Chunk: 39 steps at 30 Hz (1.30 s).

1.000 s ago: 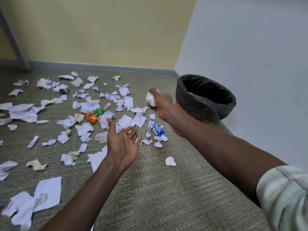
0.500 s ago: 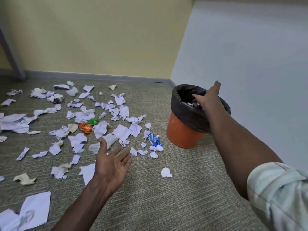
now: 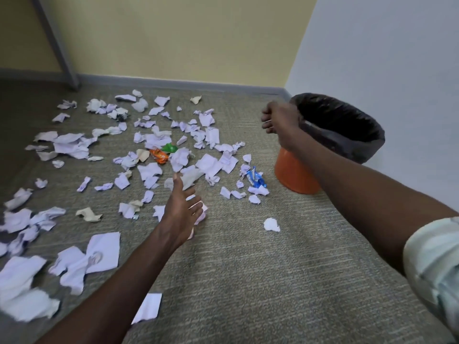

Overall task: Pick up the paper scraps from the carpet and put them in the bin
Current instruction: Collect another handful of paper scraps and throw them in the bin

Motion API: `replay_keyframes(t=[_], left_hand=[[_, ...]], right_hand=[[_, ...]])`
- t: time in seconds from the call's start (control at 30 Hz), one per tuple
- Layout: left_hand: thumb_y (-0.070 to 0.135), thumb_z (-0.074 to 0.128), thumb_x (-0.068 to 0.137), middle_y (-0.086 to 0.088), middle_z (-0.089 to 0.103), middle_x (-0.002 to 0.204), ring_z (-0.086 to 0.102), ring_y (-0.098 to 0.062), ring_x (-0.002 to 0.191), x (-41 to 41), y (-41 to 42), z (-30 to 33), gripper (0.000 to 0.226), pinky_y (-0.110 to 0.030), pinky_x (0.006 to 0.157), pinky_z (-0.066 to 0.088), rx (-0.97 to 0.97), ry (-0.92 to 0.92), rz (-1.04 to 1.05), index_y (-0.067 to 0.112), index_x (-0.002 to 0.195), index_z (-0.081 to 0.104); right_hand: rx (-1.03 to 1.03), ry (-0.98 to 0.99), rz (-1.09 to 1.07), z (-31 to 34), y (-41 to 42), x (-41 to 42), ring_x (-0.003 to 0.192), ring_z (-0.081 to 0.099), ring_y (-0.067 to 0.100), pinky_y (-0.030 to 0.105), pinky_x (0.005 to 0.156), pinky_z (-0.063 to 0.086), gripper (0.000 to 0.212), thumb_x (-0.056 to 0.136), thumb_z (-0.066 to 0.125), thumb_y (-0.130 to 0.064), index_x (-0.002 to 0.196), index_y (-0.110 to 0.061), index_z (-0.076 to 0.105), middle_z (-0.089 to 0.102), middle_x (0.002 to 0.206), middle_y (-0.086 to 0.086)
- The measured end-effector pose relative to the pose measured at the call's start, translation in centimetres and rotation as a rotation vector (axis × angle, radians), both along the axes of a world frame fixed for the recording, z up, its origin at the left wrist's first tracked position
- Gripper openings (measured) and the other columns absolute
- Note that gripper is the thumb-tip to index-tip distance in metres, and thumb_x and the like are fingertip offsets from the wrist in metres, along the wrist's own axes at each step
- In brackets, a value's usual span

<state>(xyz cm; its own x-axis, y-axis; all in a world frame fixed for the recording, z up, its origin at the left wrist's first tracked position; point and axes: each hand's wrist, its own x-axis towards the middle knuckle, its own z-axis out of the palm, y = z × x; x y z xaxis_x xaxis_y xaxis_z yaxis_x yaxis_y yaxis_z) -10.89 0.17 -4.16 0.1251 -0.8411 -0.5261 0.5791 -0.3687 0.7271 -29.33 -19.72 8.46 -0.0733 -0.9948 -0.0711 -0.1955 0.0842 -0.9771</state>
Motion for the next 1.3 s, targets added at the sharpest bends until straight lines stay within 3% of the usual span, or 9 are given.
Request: replay_keyframes(t=[0.2,0.43,0.53,0.67,0.8,0.9,1.0,1.17,1.3], left_hand=[[0.065,0.029,0.097,-0.009,0.066,0.11,0.061,-0.02,0.089,3.8,2.9,-2.6,0.069,-0.03,0.07,0.047,0.044,-0.39,0.054,0.007,0.114,0.061],[0.066,0.027,0.095,-0.005,0.072,0.09,0.065,-0.028,0.09,11.6,7.7,-6.3,0.066,-0.037,0.083,0.051,0.151,-0.897,0.258,0.017,0.075,0.068],[0.048,0.034,0.1,-0.014,0.067,0.092,0.059,-0.029,0.092,13.9,10.6,-7.9,0.051,-0.038,0.081,0.042,0.14,-1.26,0.304,0.012,0.085,0.066],[0.052,0.034,0.099,-0.017,0.062,0.121,0.052,-0.035,0.12,16.7,14.6,-10.8,0.053,-0.043,0.105,0.034,0.117,-1.593,0.224,0.01,0.115,0.063],[0.066,0.033,0.094,-0.027,0.031,0.152,0.018,-0.039,0.147,17.6,18.4,-13.5,0.07,-0.045,0.12,0.007,0.352,-1.623,0.057,0.018,0.143,0.042],[0.071,0.029,0.091,-0.026,0.035,0.15,0.028,-0.041,0.141,16.9,20.6,-14.5,0.078,-0.05,0.117,0.024,0.318,-1.504,-0.028,0.014,0.144,0.038],[0.077,0.033,0.085,-0.02,0.028,0.156,0.026,-0.034,0.145,15.5,22.7,-14.9,0.093,-0.046,0.118,0.027,0.223,-1.399,-0.098,0.008,0.148,0.032],[0.091,0.048,0.067,-0.007,0.001,0.163,0.003,-0.024,0.151,13.0,24.8,-14.9,0.116,-0.045,0.121,0.017,0.179,-1.499,-0.25,0.026,0.155,0.01],[0.076,0.049,0.081,-0.019,0.015,0.158,0.018,-0.034,0.145,12.8,24.6,-16.0,0.097,-0.051,0.115,0.029,0.143,-1.654,-0.169,0.016,0.152,0.024]], right_hand=[[-0.089,0.344,0.412,-7.5,7.3,8.6,0.047,0.056,0.018,0.025,0.045,0.043,0.026,0.087,0.053,-0.019,0.067,-0.008,0.066,0.062,0.057,0.007],[-0.405,0.724,1.176,-15.9,17.6,14.0,0.09,0.057,0.015,0.029,0.079,0.045,0.026,0.091,0.058,-0.021,0.111,-0.006,0.063,0.064,0.107,0.008],[-0.719,0.851,1.53,-18.6,21.2,15.5,0.12,0.05,0.027,0.035,0.098,0.043,0.049,0.09,0.054,-0.03,0.135,-0.009,0.049,0.05,0.135,0.016],[-1.122,1.113,1.813,-21.7,24.7,17.7,0.142,0.024,0.038,0.051,0.106,0.038,0.079,0.084,0.056,-0.054,0.152,-0.028,0.023,0.018,0.159,0.016],[-1.059,1.295,1.934,-22.8,26.6,19.7,0.147,0.0,0.043,0.064,0.111,0.017,0.099,0.077,0.06,-0.067,0.153,-0.038,0.003,-0.006,0.162,0.014],[-1.02,1.346,1.949,-22.9,26.3,20.4,0.143,0.013,0.043,0.056,0.105,0.039,0.08,0.087,0.058,-0.055,0.151,-0.026,0.02,0.006,0.159,0.019],[-1.106,1.129,1.914,-23.1,25.2,20.1,0.128,0.036,0.034,0.044,0.089,0.053,0.044,0.1,0.038,-0.031,0.141,-0.014,0.038,0.035,0.143,0.02],[-1.055,1.082,1.925,-24.1,23.9,19.4,0.119,0.039,0.029,0.036,0.075,0.055,0.053,0.092,0.054,-0.048,0.132,-0.014,0.044,0.038,0.138,0.016],[-1.041,1.035,1.897,-24.1,23.5,18.8,0.113,0.041,0.027,0.041,0.075,0.055,0.047,0.094,0.054,-0.044,0.128,-0.012,0.045,0.042,0.13,0.016]])
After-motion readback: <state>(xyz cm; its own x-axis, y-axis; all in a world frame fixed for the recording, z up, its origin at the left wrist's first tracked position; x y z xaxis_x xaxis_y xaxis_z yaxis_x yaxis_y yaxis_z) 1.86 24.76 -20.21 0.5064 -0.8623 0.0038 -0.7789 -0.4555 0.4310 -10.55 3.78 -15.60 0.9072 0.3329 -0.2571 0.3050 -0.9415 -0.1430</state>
